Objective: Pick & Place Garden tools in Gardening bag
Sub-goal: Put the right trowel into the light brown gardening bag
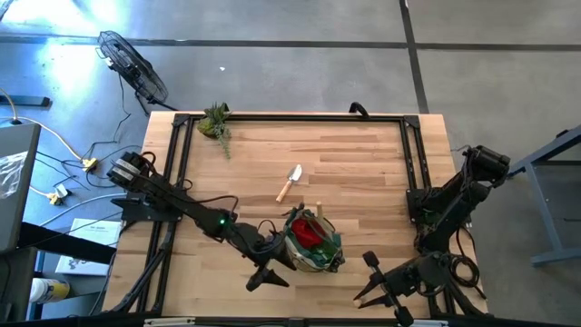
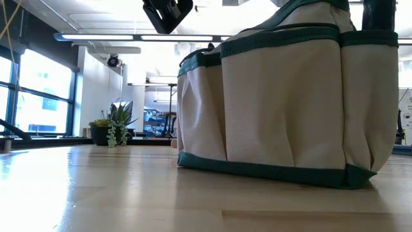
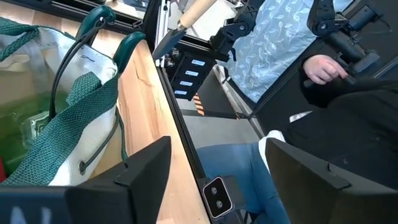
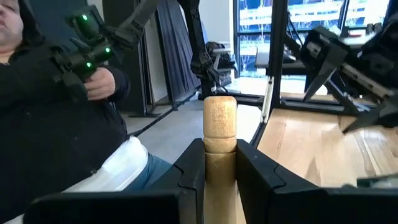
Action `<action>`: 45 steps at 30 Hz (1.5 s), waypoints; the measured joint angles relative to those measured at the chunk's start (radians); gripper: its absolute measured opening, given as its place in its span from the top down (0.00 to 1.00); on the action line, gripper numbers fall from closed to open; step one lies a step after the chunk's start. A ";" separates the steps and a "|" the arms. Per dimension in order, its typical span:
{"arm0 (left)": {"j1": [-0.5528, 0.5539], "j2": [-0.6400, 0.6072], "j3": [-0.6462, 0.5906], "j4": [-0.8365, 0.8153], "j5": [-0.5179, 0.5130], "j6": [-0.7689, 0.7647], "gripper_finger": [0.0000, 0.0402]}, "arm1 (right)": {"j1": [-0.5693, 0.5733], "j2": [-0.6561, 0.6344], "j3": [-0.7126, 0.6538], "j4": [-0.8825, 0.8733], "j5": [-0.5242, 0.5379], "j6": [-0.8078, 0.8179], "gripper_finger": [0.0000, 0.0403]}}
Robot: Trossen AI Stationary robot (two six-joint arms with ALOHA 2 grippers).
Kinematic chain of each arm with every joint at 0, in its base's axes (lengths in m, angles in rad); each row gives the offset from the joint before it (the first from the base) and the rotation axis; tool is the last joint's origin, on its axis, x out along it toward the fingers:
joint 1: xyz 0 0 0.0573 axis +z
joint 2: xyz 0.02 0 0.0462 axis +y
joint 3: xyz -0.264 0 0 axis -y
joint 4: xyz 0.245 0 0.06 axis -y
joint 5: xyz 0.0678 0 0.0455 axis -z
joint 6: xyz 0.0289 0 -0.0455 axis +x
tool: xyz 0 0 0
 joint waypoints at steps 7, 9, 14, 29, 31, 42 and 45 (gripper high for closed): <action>0.000 0.000 0.000 0.000 -0.002 -0.015 0.34 | -0.073 0.000 0.000 0.076 -0.109 -0.038 0.87; 0.000 0.000 0.000 0.000 -0.002 -0.021 0.34 | -0.100 0.000 0.000 0.084 -0.155 -0.039 0.87; 0.001 0.000 0.000 0.006 -0.034 0.041 0.34 | -0.158 0.000 0.000 0.111 -0.250 -0.050 0.87; -0.008 0.002 0.025 0.023 -0.135 0.331 0.34 | -0.211 0.000 0.000 0.262 -0.479 -0.156 0.87; -0.008 0.002 0.056 -0.031 -0.195 0.369 0.34 | -0.211 0.000 0.000 0.279 -0.493 -0.176 0.87; -0.041 0.002 0.226 -0.192 -0.451 0.480 0.34 | -0.243 0.000 0.000 0.290 -0.442 -0.216 0.87; -0.052 0.000 0.234 -0.192 -0.442 0.480 0.34 | -0.261 0.000 0.000 0.307 -0.445 -0.216 0.87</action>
